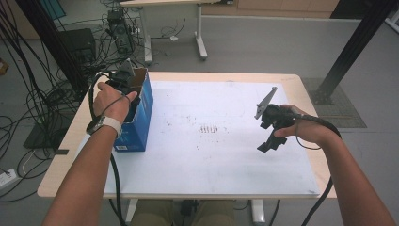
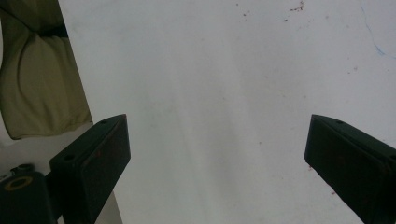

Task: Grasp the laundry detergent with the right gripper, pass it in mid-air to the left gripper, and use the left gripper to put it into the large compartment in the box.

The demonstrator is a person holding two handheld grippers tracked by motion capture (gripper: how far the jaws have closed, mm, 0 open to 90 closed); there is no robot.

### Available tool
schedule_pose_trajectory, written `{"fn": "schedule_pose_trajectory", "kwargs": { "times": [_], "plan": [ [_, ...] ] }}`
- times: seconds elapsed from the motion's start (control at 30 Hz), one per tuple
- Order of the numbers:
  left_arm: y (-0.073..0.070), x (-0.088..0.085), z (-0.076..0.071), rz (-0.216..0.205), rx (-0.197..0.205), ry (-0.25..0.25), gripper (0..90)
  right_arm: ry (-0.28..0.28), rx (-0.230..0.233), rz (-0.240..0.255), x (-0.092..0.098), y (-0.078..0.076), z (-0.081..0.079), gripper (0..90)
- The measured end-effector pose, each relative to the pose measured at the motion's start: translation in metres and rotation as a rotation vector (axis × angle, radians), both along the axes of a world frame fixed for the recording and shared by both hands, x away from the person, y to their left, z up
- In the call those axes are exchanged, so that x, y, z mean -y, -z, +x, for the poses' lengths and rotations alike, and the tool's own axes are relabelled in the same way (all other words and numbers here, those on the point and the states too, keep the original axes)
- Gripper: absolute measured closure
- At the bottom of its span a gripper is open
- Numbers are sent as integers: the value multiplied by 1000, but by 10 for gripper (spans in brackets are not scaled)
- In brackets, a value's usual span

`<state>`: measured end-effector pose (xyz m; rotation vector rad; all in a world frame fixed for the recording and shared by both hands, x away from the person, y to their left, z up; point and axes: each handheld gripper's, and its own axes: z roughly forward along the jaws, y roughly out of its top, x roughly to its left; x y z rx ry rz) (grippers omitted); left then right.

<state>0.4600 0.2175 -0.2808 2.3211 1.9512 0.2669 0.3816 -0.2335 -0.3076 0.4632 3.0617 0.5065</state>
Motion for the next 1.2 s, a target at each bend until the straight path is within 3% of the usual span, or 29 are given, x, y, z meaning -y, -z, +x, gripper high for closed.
{"fn": "schedule_pose_trajectory", "kwargs": {
  "times": [0.2, 0.5, 0.7, 1.2],
  "plan": [
    [0, -1, 0, -6, 2, -2, 365, 0, -2, -1, -1, 0, 0, 68],
    [-1, -6, -1, -11, 5, 4, 286, -8, -4, -5, -3, 0, 0, 68],
    [-2, -9, -1, -37, 8, 13, 286, -7, -8, -7, -6, 0, -1, 68],
    [-9, -10, -5, -44, 25, 21, 279, -17, -6, -10, -9, -1, -3, 69]
  ]
}}
